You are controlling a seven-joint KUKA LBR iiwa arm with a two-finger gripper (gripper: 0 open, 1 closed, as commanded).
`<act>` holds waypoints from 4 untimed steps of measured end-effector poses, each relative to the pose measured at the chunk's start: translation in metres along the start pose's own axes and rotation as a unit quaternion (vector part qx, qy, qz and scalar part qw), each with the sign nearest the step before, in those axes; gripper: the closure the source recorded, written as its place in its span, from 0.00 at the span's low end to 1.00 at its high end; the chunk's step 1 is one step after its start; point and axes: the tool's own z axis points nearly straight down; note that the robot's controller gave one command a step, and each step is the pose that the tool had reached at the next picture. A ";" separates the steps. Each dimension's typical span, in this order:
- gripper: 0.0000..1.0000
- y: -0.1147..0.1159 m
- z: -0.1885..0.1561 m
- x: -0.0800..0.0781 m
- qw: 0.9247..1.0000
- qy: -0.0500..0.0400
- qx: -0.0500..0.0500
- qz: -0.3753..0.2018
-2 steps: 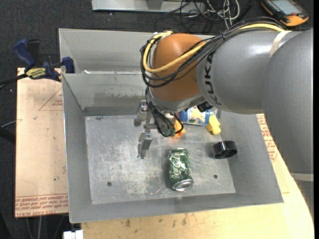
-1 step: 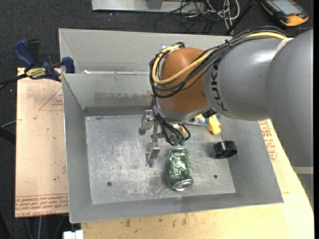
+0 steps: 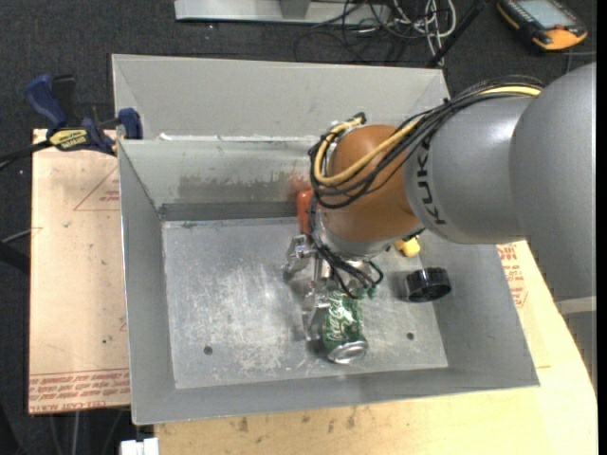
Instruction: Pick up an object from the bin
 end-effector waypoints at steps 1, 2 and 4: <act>0.00 -0.050 -0.050 0.006 0.994 -0.002 -0.001 -0.105; 0.00 -0.045 -0.014 0.055 0.999 -0.003 -0.001 0.044; 1.00 -0.098 0.009 0.042 0.962 -0.004 -0.001 -0.275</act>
Offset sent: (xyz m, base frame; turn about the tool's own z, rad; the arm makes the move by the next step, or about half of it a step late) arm -0.0778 -0.0535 -0.0154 0.2058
